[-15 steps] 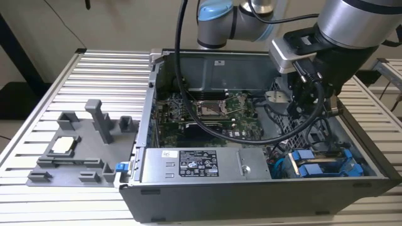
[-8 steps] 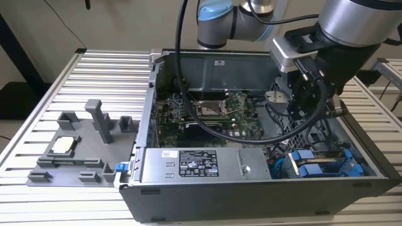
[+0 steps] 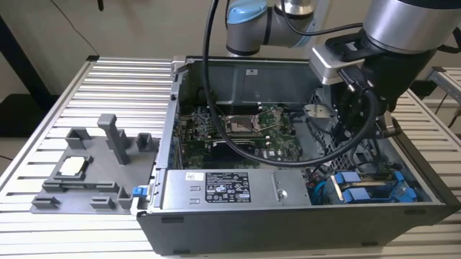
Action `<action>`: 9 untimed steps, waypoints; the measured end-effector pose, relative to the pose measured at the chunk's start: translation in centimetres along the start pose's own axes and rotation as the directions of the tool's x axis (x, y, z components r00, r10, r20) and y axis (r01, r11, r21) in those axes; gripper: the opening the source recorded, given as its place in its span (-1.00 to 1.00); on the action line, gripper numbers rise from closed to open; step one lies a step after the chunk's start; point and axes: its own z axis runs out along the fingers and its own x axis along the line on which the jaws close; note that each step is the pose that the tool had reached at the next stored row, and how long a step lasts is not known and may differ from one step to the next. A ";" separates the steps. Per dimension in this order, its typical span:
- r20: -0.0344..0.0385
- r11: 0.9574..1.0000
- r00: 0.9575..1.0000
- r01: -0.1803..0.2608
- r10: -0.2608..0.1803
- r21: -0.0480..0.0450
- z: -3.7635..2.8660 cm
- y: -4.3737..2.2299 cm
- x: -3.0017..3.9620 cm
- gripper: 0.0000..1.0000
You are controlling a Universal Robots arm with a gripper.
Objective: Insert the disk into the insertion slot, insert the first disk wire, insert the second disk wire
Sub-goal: 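Insert the first disk wire, then insert the second disk wire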
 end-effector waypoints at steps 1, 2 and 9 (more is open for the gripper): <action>0.003 1.000 1.000 0.000 0.000 0.005 0.04 0.02 0.00 -0.69; 0.006 1.000 1.000 0.000 0.000 0.009 0.10 0.03 0.00 -0.69; 0.034 1.000 0.999 -0.002 0.001 0.031 0.29 0.09 0.01 -0.65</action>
